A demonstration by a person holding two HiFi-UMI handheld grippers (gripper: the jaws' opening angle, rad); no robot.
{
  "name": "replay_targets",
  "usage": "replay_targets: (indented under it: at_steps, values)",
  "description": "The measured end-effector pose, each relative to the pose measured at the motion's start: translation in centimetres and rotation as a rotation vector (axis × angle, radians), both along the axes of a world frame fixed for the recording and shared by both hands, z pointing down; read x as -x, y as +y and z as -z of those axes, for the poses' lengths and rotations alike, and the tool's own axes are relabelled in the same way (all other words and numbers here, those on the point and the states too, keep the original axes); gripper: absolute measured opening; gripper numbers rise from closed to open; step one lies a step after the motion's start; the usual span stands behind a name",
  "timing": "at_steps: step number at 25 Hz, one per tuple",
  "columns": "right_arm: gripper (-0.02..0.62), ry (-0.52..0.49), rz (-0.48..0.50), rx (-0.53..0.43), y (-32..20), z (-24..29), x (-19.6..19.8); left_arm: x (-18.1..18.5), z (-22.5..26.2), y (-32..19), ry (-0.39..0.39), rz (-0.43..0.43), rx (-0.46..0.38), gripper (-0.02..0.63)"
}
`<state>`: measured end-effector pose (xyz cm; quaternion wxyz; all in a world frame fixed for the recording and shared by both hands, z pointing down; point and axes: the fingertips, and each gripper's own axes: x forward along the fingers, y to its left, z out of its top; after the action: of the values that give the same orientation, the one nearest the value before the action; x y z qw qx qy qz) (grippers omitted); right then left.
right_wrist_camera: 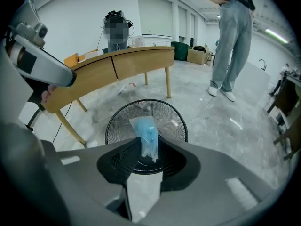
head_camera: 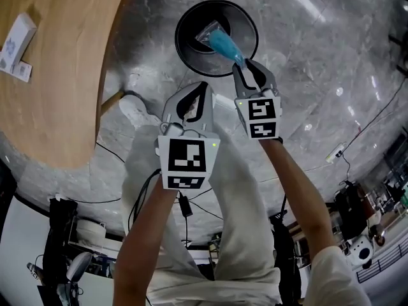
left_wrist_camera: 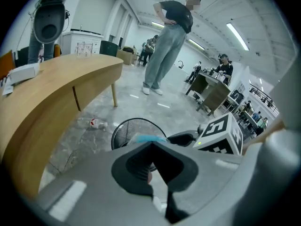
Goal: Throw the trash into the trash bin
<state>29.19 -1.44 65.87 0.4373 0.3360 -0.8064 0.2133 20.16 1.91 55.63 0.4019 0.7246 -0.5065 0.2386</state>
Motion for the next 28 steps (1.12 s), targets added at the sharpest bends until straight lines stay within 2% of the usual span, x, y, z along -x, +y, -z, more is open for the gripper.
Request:
replay_targets:
  at_steps: [1,2,15,20,28]
  values:
    - [0.138,0.003,0.005,0.003,0.1,-0.1,0.1,0.0,-0.1,0.1,0.001,0.003,0.001,0.000]
    - [0.141,0.006,0.010,0.001,0.1,-0.1,0.1,0.0,-0.1,0.2,0.001,0.005,0.004,0.000]
    - [0.138,-0.012,0.035,-0.035,0.0,4.8,2.3,1.7,3.8,0.2,0.003,0.017,0.003,0.000]
    - [0.121,-0.028,0.052,-0.060,-0.6,7.8,4.5,3.3,6.4,0.0,-0.001,0.028,-0.014,0.000]
    - [0.045,-0.044,0.091,-0.102,-1.4,12.1,9.3,7.4,10.3,-0.1,-0.009,0.069,-0.054,0.000]
